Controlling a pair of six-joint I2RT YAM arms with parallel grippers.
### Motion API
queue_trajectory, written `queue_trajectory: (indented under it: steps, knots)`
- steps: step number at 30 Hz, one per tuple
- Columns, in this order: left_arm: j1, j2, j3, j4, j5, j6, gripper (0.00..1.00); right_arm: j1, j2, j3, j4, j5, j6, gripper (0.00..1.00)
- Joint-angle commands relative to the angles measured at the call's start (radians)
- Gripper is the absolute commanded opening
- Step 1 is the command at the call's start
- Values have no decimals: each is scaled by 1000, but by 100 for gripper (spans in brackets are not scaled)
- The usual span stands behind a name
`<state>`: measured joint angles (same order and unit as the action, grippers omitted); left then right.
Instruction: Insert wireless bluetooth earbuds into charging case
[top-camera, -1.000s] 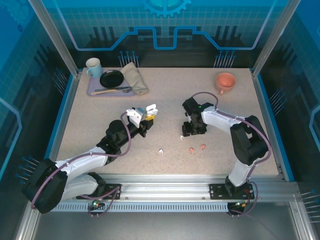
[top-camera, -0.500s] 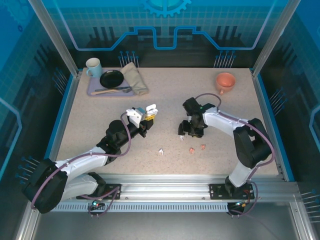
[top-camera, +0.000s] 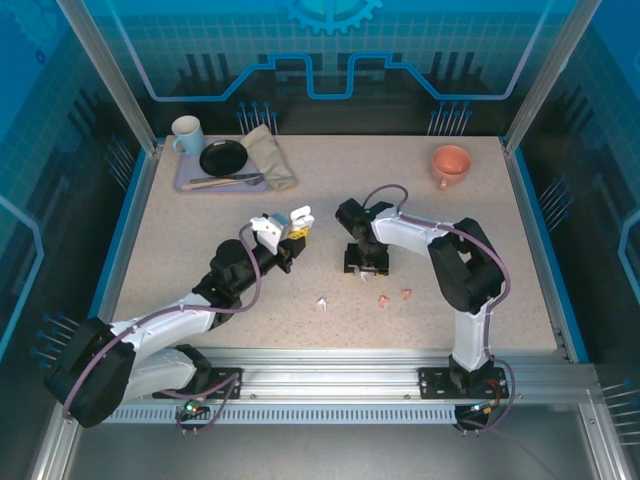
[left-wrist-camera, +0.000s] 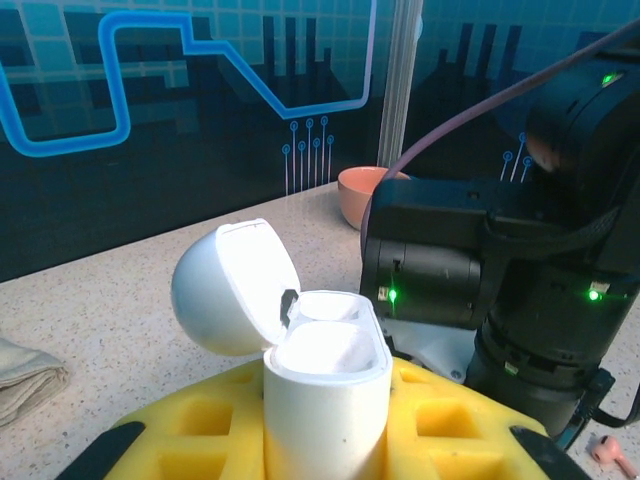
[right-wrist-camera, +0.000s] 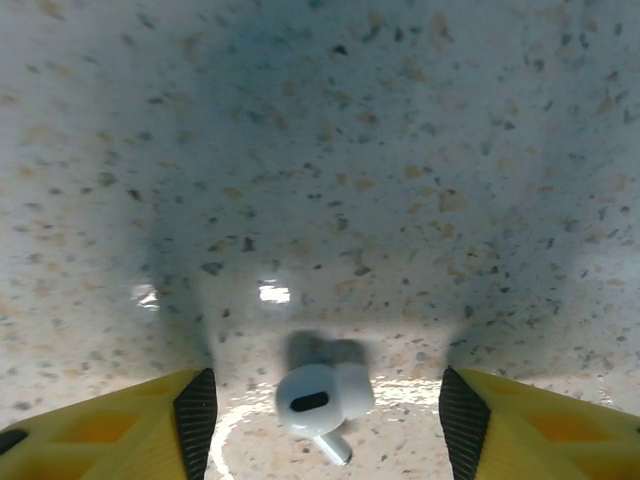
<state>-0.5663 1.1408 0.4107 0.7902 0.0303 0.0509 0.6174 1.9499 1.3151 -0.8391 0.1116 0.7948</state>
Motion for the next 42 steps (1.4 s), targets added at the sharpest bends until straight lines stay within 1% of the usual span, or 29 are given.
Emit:
queue_trajectory:
  steps: [1, 17, 27, 42]
  knots:
    - [12, -6, -2, 52, 5, -20, 0, 16, 18, 24, -36, 29, 22, 61]
    - [22, -4, -10, 63, 11, -32, 0, 5, 44, 3, -5, 22, 5, 42]
    - [23, 4, 3, 56, 17, -35, 0, -22, 27, -37, 23, 7, -12, 37]
    - [23, 14, 20, 43, 26, -38, 0, -33, 4, -66, 49, -12, -29, 26]
